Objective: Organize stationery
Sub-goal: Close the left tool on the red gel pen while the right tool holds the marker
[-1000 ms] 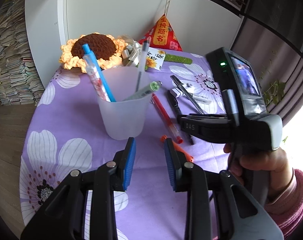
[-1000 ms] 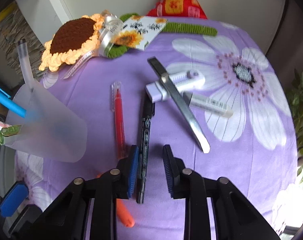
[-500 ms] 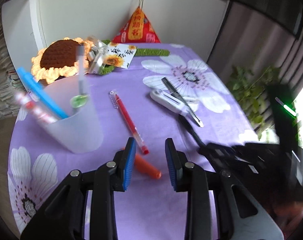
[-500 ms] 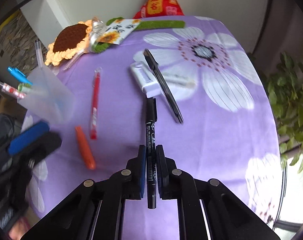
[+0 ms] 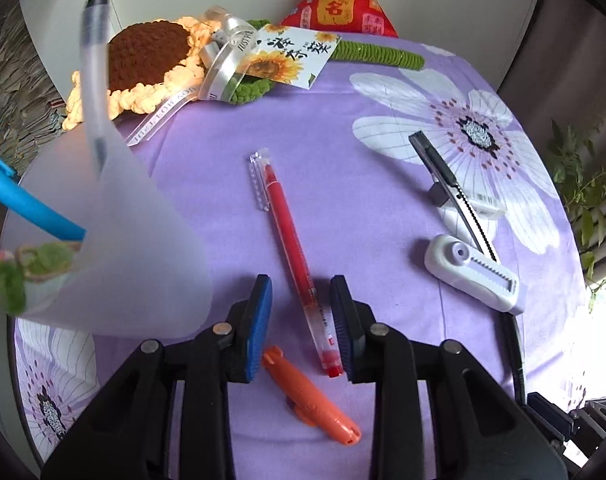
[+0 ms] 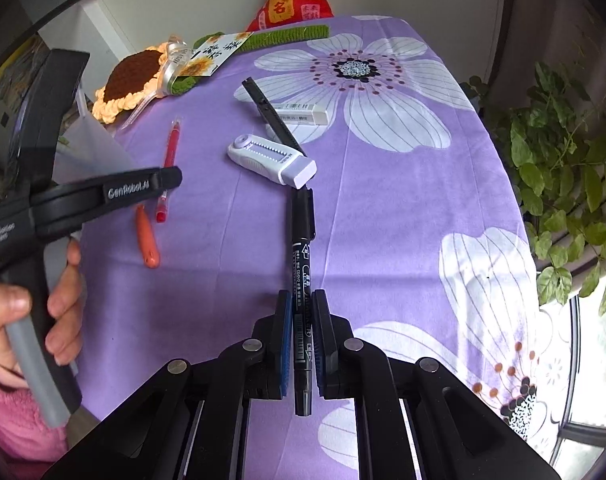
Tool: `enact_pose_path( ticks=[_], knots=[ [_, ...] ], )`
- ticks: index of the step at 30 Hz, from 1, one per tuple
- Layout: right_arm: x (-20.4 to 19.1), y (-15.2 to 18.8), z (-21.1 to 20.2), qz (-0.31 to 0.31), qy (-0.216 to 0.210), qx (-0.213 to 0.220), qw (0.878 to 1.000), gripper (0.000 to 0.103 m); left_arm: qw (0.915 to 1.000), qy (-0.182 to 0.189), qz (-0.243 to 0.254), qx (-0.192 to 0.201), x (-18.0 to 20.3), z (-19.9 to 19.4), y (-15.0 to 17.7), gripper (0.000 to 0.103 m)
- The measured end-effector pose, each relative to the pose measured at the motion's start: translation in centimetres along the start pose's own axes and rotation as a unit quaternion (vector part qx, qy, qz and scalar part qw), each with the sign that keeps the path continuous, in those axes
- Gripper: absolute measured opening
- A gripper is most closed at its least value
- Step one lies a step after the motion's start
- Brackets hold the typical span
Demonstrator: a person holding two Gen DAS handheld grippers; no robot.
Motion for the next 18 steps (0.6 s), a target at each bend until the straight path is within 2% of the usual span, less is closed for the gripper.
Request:
enact_pose_path(
  ticks=[1,2,3,9,13,18],
  knots=[
    [0.1,0.1,-0.1,0.0,0.0,0.0,1.0,0.01,1.0,0.003,0.003,-0.002,0.2,0.0,0.0,0.02],
    [0.3,0.2,-0.1,0.002,-0.001,0.0,1.0,0.01,0.9999,0.011,0.005,-0.004,0.4,0.0,0.1,0.012],
    [0.5,0.2,-0.1,0.005,-0.002,0.0,1.0,0.01,0.9998,0.015,0.007,-0.008,0.7,-0.1,0.3,0.01],
    [1.9,0.7,-0.4,0.025,-0.001,-0.001,1.0,0.01,0.9962,0.075,0.03,-0.034,3.0,-1.4,3.1,0.007],
    [2.8,1.2,-0.9,0.037,0.0,0.003,0.999,0.01,0.9869,0.134,0.052,-0.074,4.1,-2.8,6.2,0.007],
    [3.1,1.7,-0.9,0.029,0.0,-0.002,1.0,0.01,0.9827,0.14,0.087,-0.084,5.0,-4.6,8.9,0.007]
  ],
)
Point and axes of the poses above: each gripper's, at about its wrist camera, not at the fingertips, and z roughly the way its jaws point, x to its right, y to its underside, the point moved 2 cm from there along z, roughly the way its jaws point, and after that the axes turned 9 degrees about y, right-handed, at the moved point
